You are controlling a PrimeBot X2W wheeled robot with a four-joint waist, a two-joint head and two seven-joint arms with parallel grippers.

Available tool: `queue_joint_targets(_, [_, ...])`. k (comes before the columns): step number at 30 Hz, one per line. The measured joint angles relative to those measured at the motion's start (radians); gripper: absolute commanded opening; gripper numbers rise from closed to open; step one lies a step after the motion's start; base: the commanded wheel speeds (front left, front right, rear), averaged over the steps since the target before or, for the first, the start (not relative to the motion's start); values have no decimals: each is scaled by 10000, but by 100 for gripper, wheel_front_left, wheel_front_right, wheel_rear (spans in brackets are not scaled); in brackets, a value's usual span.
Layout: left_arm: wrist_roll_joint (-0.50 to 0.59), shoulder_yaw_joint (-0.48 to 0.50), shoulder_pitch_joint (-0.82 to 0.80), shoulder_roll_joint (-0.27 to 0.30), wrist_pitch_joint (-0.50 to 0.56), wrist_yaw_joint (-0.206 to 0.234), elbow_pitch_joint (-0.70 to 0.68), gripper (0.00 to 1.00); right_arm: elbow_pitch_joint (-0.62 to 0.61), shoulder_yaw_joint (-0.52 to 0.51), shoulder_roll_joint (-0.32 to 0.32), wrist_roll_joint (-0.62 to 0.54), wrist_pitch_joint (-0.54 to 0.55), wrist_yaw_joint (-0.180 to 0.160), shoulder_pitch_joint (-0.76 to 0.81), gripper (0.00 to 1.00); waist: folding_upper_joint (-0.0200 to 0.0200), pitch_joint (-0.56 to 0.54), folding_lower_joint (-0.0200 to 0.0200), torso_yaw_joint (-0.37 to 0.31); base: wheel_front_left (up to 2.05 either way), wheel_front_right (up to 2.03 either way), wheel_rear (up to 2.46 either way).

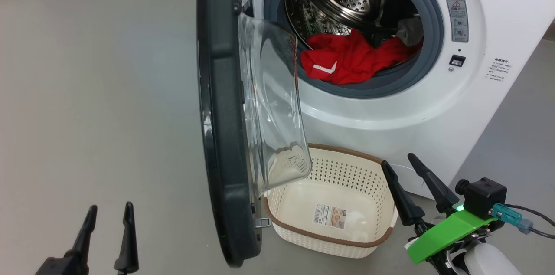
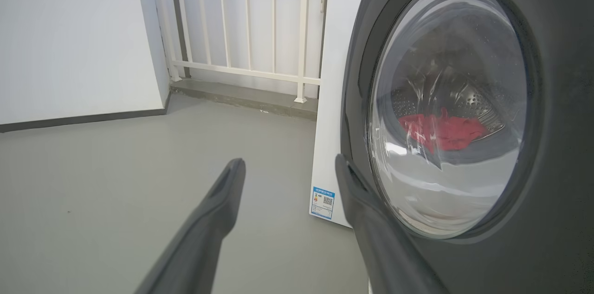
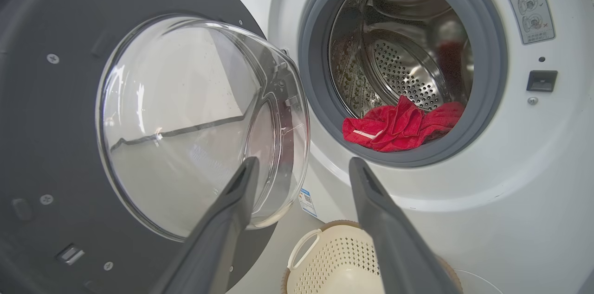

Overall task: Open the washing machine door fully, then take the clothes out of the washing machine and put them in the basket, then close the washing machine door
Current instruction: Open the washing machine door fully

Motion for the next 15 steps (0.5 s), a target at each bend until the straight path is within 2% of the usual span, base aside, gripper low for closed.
queue_joint_targets(14, [-12, -15, -1, 6, 0, 0, 6, 100, 25, 2, 0, 0, 0, 0, 0, 100, 0, 34, 0, -6, 0, 0, 0])
queue_joint_targets(15, [-13, -19, -1, 6, 0, 0, 6, 92, 25, 2, 0, 0, 0, 0, 0, 100, 0, 33, 0, -4, 0, 0, 0])
